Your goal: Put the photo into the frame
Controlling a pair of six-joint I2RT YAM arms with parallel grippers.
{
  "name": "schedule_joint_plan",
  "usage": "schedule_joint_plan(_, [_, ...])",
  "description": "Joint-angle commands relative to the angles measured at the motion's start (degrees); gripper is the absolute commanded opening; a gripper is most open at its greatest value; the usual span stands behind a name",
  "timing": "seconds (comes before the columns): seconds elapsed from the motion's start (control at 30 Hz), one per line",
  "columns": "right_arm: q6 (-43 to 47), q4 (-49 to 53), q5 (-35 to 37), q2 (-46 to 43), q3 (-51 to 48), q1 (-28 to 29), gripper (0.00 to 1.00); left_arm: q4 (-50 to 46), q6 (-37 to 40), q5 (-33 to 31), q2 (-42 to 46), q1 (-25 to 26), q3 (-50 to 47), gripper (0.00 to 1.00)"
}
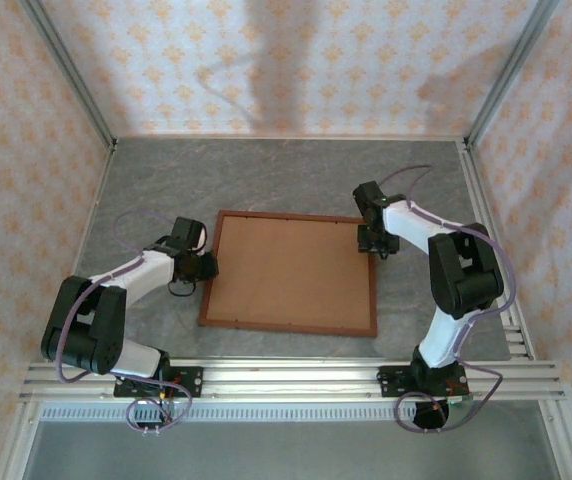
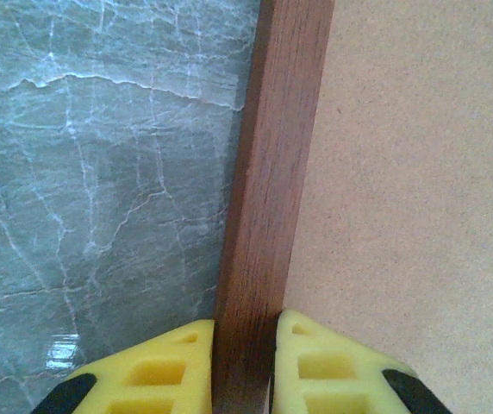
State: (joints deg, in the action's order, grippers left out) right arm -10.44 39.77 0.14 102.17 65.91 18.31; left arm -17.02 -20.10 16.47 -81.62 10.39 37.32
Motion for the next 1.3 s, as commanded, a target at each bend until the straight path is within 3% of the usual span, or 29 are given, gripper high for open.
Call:
schedule_joint_plan(0.0, [-0.72,1.49,-1.11,0.39,-1.84,0.82,0.48,-0.32,-1.18,1.59,-1.87,0.52,-1.04,0.18])
schedule_joint_plan(0.63, [-3.07,-3.87,-10.68,3.59,-3.01,3.81,0.43,-0.38,-1.08,1.75,-2.05,0.68,-0.93,0.18])
schedule_joint_plan(0.93, [-1.08,3.05,-2.29,-5.22,-1.46,2.00,0.47,-0.33,-1.22,1.44,-1.70,0.76,-1.11,0.18])
schedule_joint_plan(1.27, [-6.75,10.59,-3.01,-15.52,-11.21,2.26,0.48,-0.22,-1.47,0.85,-1.09,0.77,-1.46,0.18])
